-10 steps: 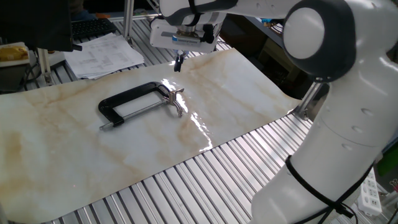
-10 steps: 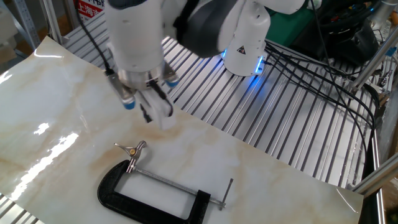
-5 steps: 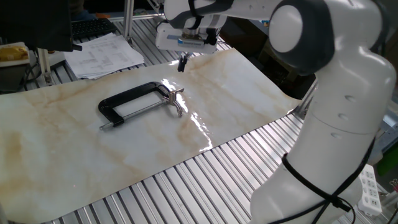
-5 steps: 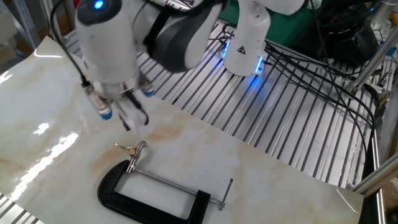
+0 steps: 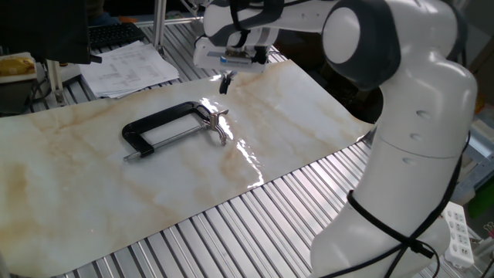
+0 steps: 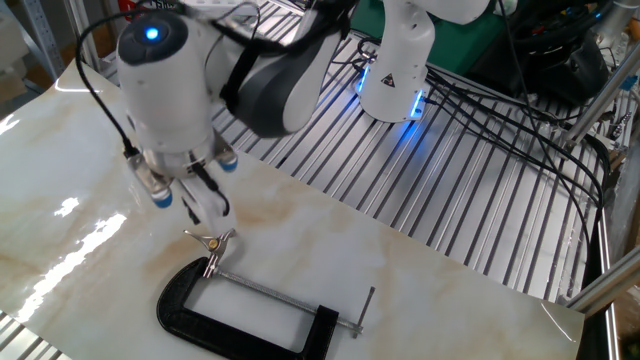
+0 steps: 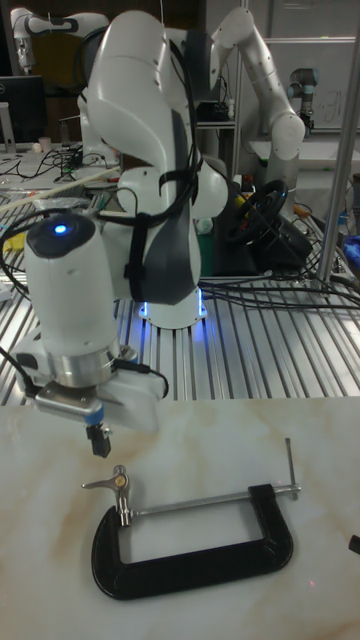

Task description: Turn off the water tap

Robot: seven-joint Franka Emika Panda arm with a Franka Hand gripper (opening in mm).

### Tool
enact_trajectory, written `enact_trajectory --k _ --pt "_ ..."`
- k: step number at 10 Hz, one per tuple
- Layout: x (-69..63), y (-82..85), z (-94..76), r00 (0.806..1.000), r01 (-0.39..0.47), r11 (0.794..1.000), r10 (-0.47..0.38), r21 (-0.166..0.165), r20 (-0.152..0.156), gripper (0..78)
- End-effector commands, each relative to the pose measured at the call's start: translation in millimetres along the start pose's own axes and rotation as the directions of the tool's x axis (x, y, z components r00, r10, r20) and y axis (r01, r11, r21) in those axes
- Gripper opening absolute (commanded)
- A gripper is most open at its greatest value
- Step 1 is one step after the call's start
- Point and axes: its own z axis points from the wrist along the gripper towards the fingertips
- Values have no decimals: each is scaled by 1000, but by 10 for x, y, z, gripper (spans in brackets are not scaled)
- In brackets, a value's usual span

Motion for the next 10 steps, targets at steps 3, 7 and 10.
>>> enact_trajectory --k 3,7,10 --pt "-124 -13 137 1000 -9 1000 9 1 -3 0" --pt "-189 -36 343 1000 -25 1000 26 5 -16 0" --pt "-210 -34 437 999 -42 999 42 1 -25 0"
